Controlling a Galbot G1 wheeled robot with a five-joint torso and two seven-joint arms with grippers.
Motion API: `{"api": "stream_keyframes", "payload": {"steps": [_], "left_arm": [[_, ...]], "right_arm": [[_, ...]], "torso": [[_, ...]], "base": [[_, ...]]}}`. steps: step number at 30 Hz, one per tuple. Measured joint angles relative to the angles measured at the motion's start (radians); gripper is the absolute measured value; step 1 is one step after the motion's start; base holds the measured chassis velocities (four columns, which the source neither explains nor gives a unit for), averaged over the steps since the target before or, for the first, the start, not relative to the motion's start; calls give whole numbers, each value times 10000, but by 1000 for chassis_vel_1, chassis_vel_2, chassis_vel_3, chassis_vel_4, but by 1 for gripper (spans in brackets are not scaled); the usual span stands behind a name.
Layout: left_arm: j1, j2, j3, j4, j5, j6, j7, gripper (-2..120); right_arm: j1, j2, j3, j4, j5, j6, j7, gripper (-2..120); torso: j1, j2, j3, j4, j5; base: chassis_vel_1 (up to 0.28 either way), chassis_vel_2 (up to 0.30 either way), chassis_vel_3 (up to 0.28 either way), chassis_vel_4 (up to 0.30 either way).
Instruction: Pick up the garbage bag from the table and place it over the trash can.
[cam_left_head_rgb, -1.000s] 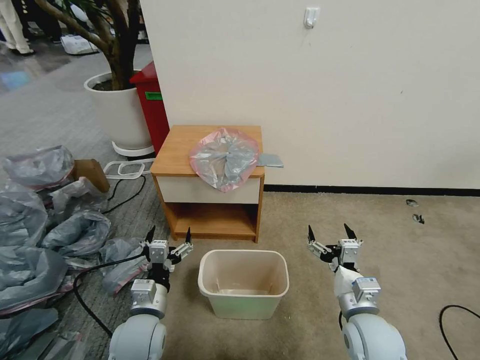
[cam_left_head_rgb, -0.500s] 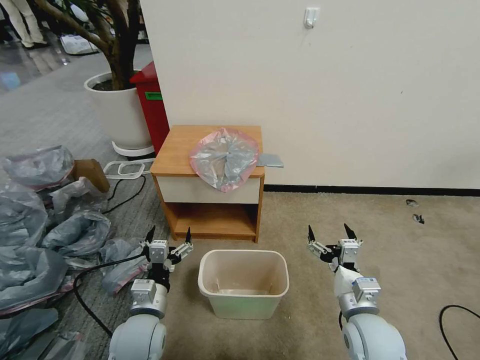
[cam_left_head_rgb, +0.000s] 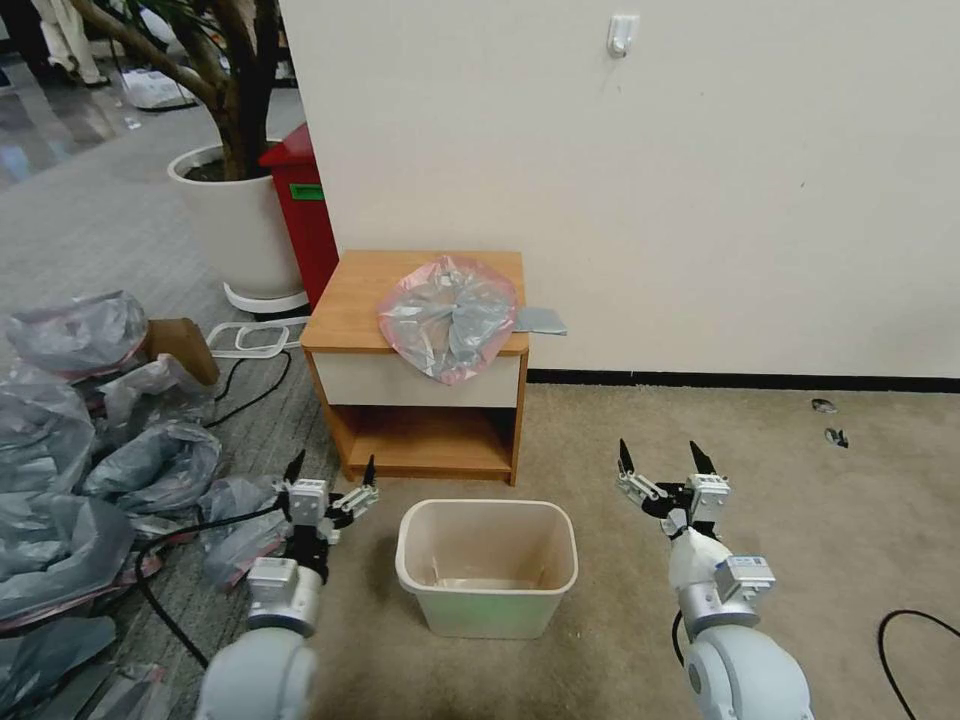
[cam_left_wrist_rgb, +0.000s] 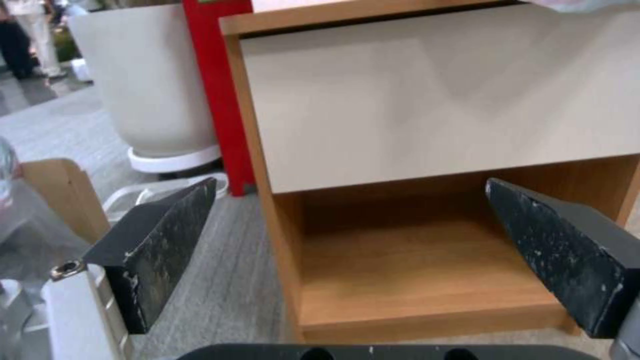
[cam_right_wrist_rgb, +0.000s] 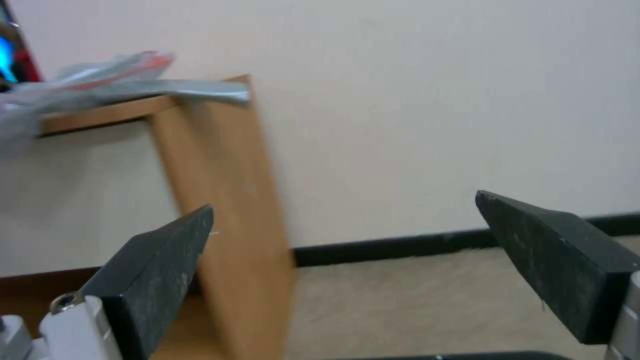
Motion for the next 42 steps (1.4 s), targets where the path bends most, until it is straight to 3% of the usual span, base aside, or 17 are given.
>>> {"api": "stream_keyframes", "payload": {"steps": [3, 5, 6, 10, 11, 14, 19, 26, 37, 42], "left_arm": [[52, 420, -49, -45, -408, 4, -62, 100], [174, 626, 19, -107, -681, -51, -107, 100], [174, 626, 19, -107, -681, -51, -107, 100], [244, 685, 35, -248, -701, -157, -237, 100], [244, 685, 35, -248, -701, -157, -237, 100], [400, 656, -6, -396, -688, -161, -356, 100], [593, 588, -74, -492, -649, -167, -447, 100], [779, 572, -283, -581, -599, -168, -564, 100], [992, 369, -407, -567, -69, -168, -741, 100], [994, 315, -367, -560, -48, -166, -760, 100]], "right_arm": [[138, -138, -125, -27, 427, -153, -29, 100], [731, -486, -530, -355, 1718, -290, 322, 100], [731, -486, -530, -355, 1718, -290, 322, 100], [2265, -816, -1243, -971, 4969, -561, 871, 100], [2265, -816, -1243, -971, 4969, -561, 871, 100], [3641, -760, -1670, -1774, 7249, -630, 1121, 100], [4826, -474, -2017, -2817, 8770, -550, 1286, 100], [6283, 41, -2303, -4807, 9510, -242, 1256, 100], [7434, 529, -2370, -6103, 9682, 156, 812, 99], [7714, 784, -2340, -6440, 9689, 194, 801, 85]], "torso": [[0, 0, 0, -1, 3], [0, 0, 0, -1, -1], [0, 0, 0, -1, -1], [1, 0, 1, 1, -1], [1, 0, 1, 1, -1], [1, -1, 1, 0, -1], [0, -1, 2, 1, 0], [0, 0, 1, -1, 0], [1, 0, 1, -1, -1], [0, 0, 1, 0, 0]], "base": [[0, 0, 0, 0], [0, 0, 0, 0], [0, 0, 0, 0], [0, 0, 0, 0], [0, 0, 0, 0], [0, 0, 0, 0], [0, 0, 0, 0], [0, 0, 0, 0], [0, 0, 0, 0], [0, 0, 0, 0]]}}
